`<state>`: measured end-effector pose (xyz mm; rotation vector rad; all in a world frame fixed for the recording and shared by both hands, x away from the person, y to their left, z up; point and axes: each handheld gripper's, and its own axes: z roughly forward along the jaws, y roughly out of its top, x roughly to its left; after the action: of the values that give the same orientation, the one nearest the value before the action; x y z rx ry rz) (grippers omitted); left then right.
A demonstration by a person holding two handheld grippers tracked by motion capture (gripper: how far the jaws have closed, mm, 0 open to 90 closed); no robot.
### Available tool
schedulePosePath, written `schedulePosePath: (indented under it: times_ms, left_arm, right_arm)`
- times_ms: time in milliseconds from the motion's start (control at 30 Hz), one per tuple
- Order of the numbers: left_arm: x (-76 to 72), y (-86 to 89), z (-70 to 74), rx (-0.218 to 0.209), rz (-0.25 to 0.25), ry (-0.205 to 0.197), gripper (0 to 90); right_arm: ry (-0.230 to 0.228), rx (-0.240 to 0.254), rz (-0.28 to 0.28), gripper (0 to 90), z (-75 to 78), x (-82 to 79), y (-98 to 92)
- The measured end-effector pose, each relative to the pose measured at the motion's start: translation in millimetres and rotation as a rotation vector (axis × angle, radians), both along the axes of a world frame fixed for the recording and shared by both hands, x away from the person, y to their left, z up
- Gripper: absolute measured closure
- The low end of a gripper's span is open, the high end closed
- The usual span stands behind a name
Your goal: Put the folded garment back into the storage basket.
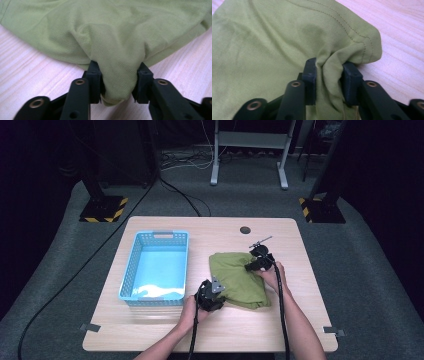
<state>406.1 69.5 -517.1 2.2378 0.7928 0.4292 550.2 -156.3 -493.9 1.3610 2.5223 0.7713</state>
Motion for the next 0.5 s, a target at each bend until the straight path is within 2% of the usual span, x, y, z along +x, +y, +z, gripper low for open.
schedulePosePath:
  times_ms: [200, 433, 500]
  left_arm:
    - [1.0, 1.0, -0.1, -0.008, -0.012, -0.004, 70.9]
    - [-1.0, 2.7, 5.3, -0.018, -0.007, -0.027, 71.8]
    - [-3.2, 7.4, 11.3, -0.037, -0.002, -0.044, 71.9]
  right_arm:
    - [-0.057, -0.051, -0.001, 75.3, 1.3, -7.9, 6.3]
    - [-0.087, -0.048, -0.009, 76.5, 5.1, -12.7, 5.7]
    - [-0.102, -0.044, -0.007, 76.7, 9.1, -16.5, 5.8]
